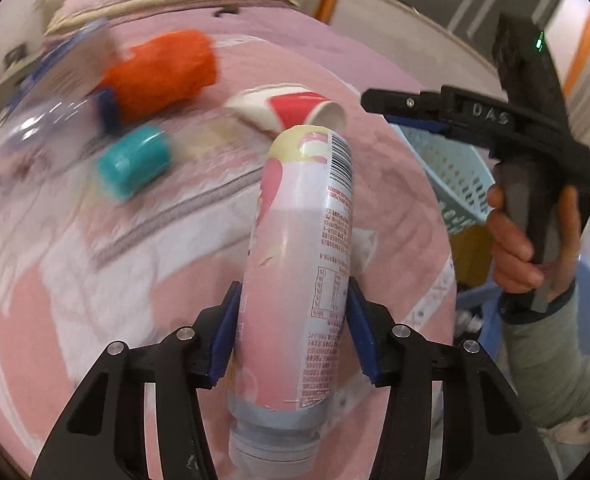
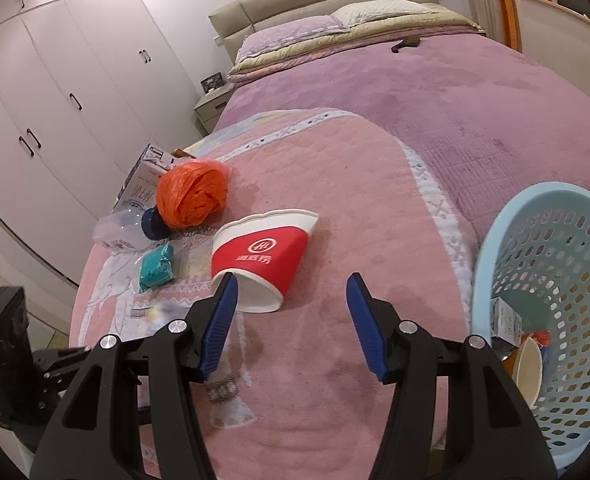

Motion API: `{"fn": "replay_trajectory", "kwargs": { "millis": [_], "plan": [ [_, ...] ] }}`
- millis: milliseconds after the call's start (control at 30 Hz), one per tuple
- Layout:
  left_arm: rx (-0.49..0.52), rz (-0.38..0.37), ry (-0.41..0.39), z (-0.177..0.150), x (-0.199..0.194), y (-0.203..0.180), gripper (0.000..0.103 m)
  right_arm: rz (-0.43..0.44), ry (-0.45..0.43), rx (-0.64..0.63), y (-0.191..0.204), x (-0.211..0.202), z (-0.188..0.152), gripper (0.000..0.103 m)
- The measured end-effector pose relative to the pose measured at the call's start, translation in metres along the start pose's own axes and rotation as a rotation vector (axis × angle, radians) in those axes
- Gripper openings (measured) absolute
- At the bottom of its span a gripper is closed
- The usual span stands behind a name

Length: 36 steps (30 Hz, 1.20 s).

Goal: Collect trash
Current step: 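Close the right tool on the red-white cup while the left tool grips the pink can, then carry the cup with the right tool while the left tool carries the can to the basket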

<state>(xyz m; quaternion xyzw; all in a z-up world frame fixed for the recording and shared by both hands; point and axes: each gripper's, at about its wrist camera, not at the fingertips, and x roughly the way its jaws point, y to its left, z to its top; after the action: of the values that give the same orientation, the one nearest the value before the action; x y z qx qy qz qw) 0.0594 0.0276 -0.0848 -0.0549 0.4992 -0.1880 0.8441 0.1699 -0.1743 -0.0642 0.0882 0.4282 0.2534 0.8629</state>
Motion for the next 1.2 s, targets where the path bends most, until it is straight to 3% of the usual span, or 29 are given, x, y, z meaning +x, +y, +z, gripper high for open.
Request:
{"fn": "replay_trajectory", "kwargs": {
  "millis": [200,300,433,533,767,1067,1133,1200],
  "plan": [
    [-0.176,0.053,-0.085,-0.030,-0.032,0.033,0.048,0.012,0.017,-0.051,0.028,0.017,0.003,0.055],
    [-0.270,0.088,-0.131,-0.040,-0.048,0.057,0.048,0.001,0.006,-0.043,0.036,0.024,0.005,0.070],
    [-0.312,0.219,-0.179,-0.046,-0.059,0.074,0.048,-0.075,-0.022,-0.045,0.040,0.034,0.006,0.074],
    [-0.367,0.268,-0.204,-0.046,-0.060,0.088,0.048,-0.113,-0.029,-0.039,0.038,0.044,0.004,0.075],
    [-0.386,0.328,-0.245,-0.049,-0.067,0.104,0.049,-0.148,-0.033,-0.064,0.041,0.058,-0.001,0.075],
    [-0.432,0.362,-0.389,-0.070,-0.083,0.108,0.062,-0.228,-0.070,-0.147,0.057,0.055,-0.009,0.075],
    [-0.428,0.370,-0.390,-0.068,-0.082,0.106,0.069,-0.235,-0.069,-0.164,0.061,0.055,-0.011,0.075],
    [-0.428,0.381,-0.382,-0.067,-0.080,0.106,0.069,-0.238,-0.068,-0.166,0.061,0.055,-0.011,0.075]
  ]
}}
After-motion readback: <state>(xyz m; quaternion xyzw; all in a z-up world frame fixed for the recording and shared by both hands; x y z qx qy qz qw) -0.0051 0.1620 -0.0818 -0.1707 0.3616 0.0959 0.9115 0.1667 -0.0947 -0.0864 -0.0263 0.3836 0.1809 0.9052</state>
